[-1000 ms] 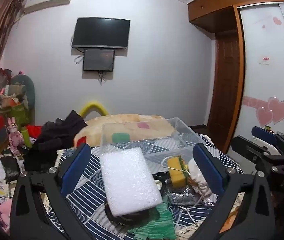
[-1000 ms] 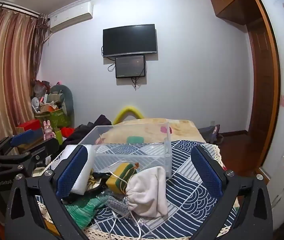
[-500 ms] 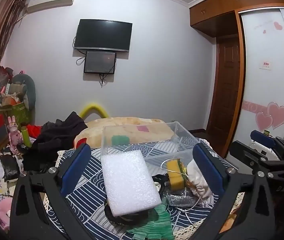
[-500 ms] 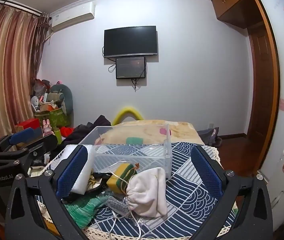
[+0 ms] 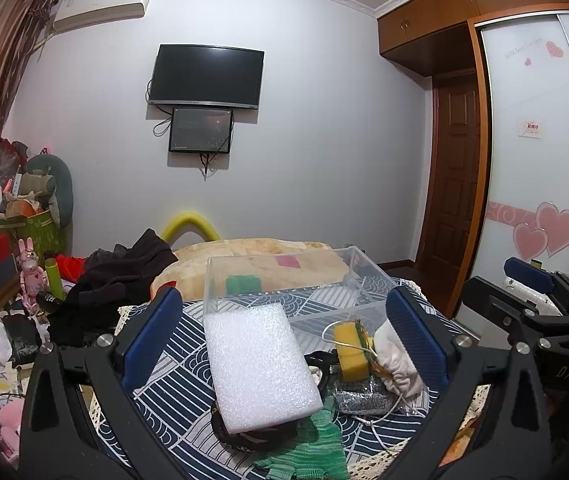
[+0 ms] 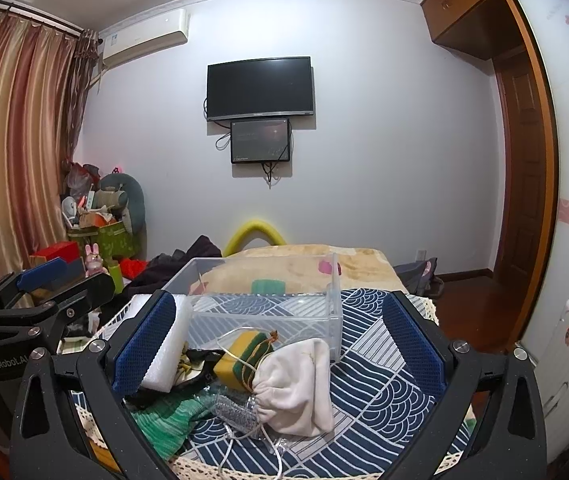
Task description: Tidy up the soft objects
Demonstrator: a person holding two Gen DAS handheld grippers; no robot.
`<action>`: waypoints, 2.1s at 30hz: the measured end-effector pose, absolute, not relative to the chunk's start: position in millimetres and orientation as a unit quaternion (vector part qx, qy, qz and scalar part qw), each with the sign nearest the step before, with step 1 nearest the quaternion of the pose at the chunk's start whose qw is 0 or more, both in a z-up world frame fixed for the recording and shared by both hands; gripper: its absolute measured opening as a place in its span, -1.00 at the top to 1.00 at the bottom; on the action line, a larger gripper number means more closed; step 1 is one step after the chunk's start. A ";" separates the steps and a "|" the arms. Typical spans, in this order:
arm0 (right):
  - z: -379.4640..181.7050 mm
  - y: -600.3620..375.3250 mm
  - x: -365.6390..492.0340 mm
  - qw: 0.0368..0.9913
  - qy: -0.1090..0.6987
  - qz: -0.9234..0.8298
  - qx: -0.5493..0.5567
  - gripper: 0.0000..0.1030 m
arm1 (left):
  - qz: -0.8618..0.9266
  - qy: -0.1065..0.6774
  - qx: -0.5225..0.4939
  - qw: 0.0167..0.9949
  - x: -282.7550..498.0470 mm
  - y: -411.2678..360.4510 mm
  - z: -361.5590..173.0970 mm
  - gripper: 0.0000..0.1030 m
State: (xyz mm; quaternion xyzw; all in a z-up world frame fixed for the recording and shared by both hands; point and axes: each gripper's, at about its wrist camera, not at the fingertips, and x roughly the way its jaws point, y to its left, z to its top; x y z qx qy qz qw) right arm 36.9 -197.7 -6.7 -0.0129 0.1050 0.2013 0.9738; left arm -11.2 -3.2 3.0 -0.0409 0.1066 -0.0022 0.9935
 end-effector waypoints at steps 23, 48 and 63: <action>-5.3 -197.4 33.7 0.974 0.101 0.202 -0.015 -1.00 | -0.002 0.101 -0.035 0.994 -14.1 -5.1 5.5 -1.00; -5.6 -196.2 33.4 0.973 0.101 0.206 -0.014 -1.00 | -0.001 0.100 -0.043 0.994 -15.1 -2.6 5.2 -1.00; -20.0 -202.5 49.3 0.969 0.125 0.214 -0.005 -1.00 | -0.008 0.151 -0.053 0.987 9.3 4.6 -17.4 -1.00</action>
